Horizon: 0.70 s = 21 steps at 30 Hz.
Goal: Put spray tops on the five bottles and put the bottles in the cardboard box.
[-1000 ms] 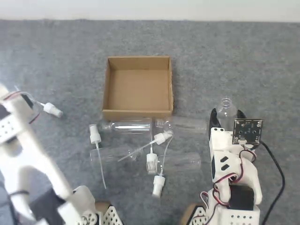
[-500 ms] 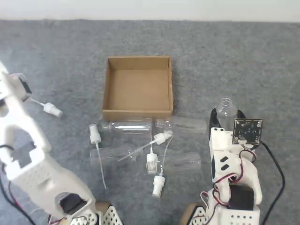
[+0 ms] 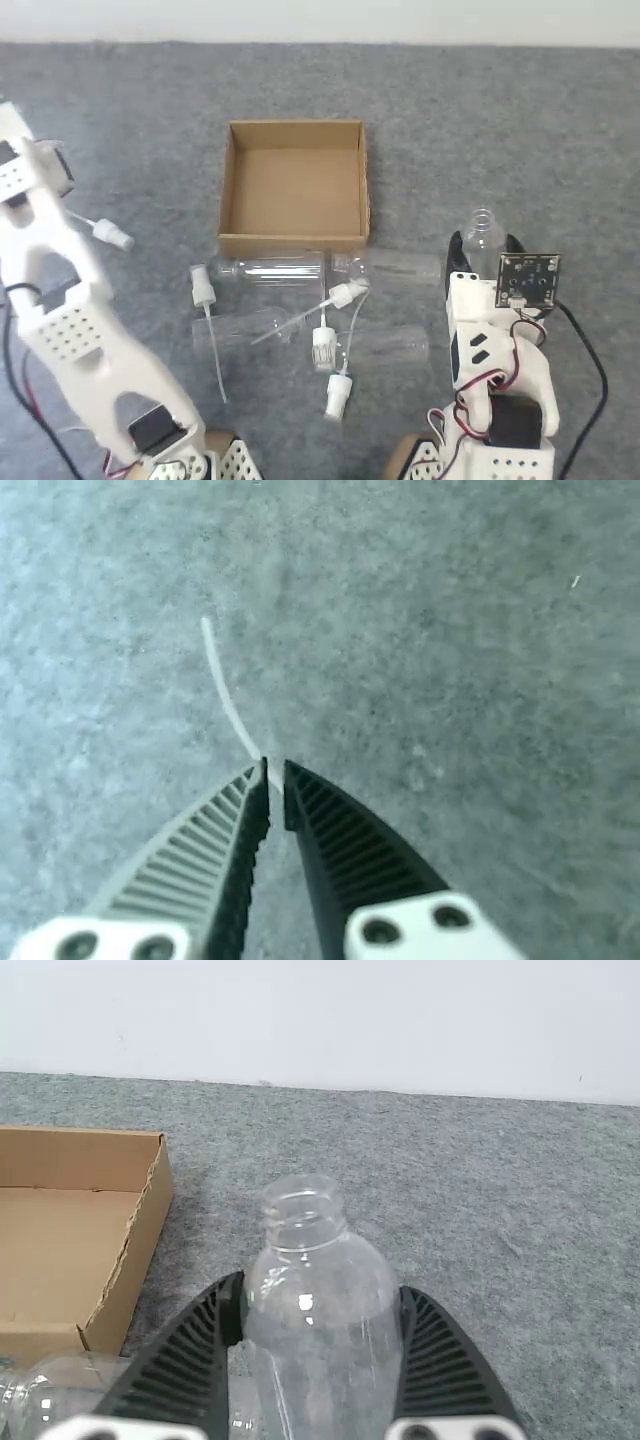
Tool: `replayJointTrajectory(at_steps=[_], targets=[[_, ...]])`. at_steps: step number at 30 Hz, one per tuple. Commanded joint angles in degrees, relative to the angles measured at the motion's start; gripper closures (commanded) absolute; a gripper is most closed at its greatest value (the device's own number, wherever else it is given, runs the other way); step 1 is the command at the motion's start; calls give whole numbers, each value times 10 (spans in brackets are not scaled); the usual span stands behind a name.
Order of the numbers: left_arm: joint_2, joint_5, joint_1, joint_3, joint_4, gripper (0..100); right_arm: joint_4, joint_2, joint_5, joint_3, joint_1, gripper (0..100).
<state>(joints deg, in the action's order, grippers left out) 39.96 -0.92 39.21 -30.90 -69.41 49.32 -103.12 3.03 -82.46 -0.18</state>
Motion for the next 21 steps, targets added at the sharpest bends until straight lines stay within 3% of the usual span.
replayJointTrajectory(at_steps=[1, 10, 21], targets=[[33, 4, -8, -80, -1, 987, -12, -8, -2, 6, 3, 954], [126, 7, -5, -135, -7, 987, -12, -8, -2, 6, 3, 954], [135, 53, 12, -138, -132, 987, -12, -8, -2, 6, 3, 954]])
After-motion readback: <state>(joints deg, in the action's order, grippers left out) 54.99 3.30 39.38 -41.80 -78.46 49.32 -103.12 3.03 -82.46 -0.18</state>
